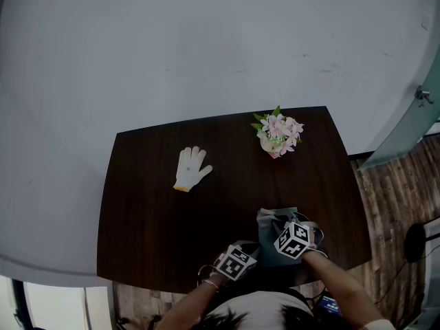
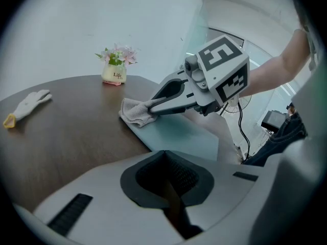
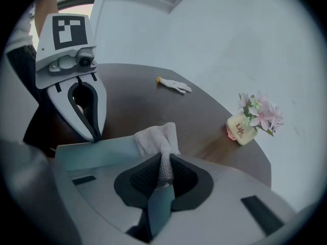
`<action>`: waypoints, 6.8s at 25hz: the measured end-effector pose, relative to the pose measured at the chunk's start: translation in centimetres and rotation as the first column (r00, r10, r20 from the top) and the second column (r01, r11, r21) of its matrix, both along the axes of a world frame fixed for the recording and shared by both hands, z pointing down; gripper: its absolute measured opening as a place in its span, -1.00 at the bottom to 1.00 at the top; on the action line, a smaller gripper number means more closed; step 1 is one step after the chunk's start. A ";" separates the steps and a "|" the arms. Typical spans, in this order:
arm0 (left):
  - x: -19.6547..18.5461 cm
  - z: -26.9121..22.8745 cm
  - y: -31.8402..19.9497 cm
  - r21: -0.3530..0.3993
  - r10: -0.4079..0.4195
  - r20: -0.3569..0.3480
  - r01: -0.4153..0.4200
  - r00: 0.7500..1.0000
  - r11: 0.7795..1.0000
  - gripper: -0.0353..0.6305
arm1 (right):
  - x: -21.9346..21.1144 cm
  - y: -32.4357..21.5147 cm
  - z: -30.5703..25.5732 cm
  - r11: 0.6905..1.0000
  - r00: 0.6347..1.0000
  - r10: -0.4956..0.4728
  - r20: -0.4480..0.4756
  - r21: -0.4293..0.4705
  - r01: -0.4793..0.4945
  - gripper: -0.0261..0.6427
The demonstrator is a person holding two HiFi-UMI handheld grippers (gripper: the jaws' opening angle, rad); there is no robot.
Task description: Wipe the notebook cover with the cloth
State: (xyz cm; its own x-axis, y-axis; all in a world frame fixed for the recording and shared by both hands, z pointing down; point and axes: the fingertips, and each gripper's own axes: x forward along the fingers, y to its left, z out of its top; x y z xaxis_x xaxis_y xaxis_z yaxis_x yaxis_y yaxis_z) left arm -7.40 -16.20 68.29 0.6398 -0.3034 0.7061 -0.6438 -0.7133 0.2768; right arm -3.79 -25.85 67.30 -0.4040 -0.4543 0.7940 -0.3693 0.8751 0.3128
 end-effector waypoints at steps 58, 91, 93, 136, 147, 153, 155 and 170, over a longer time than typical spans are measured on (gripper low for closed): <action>0.5 0.4 0.2 0.028 -0.004 0.010 0.004 1.000 1.000 -0.84 | 9.1 0.4 -6.9 0.936 0.911 0.328 0.252 0.043 -0.349 -0.78; 0.3 0.2 0.1 0.025 -0.002 0.004 0.002 1.000 1.000 -0.84 | -0.3 6.2 -0.2 0.988 0.985 0.073 0.158 -0.144 -0.051 -0.78; 0.3 0.2 0.1 0.026 -0.004 0.006 0.004 1.000 1.000 -0.84 | 0.1 6.1 -0.1 0.988 0.986 0.077 0.151 -0.142 -0.056 -0.78; 0.9 0.0 0.6 0.043 -0.005 0.025 0.003 1.000 0.999 -0.84 | 12.7 6.9 -0.3 0.947 0.946 0.308 0.103 -0.124 -0.295 -0.78; 1.2 0.0 0.6 0.072 -0.023 0.021 0.022 1.000 0.997 -0.84 | 11.9 6.8 -5.1 0.940 0.893 0.340 0.295 -0.073 -0.334 -0.78; 1.3 -0.3 0.7 0.083 -0.037 0.011 0.036 0.999 0.996 -0.84 | 8.4 7.8 -5.6 0.966 0.910 0.260 0.322 -0.080 -0.248 -0.78; 1.3 -0.3 0.8 0.079 -0.036 0.013 0.035 0.999 0.996 -0.84 | 7.1 8.3 -5.4 0.975 0.924 0.221 0.313 -0.084 -0.205 -0.78; 0.8 -0.7 0.3 0.052 -0.063 -0.043 0.065 0.997 0.997 -0.84 | 1.1 11.6 -2.2 0.986 0.977 -0.007 0.214 -0.162 0.042 -0.78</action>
State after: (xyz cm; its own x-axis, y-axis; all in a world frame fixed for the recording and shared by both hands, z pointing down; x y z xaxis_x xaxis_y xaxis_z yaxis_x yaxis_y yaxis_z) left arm -6.57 -15.87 67.62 0.6460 -0.3813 0.6613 -0.6775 -0.6855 0.2666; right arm -2.73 -14.25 65.11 -0.5804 -0.3125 0.7520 -0.3893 0.9175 0.0809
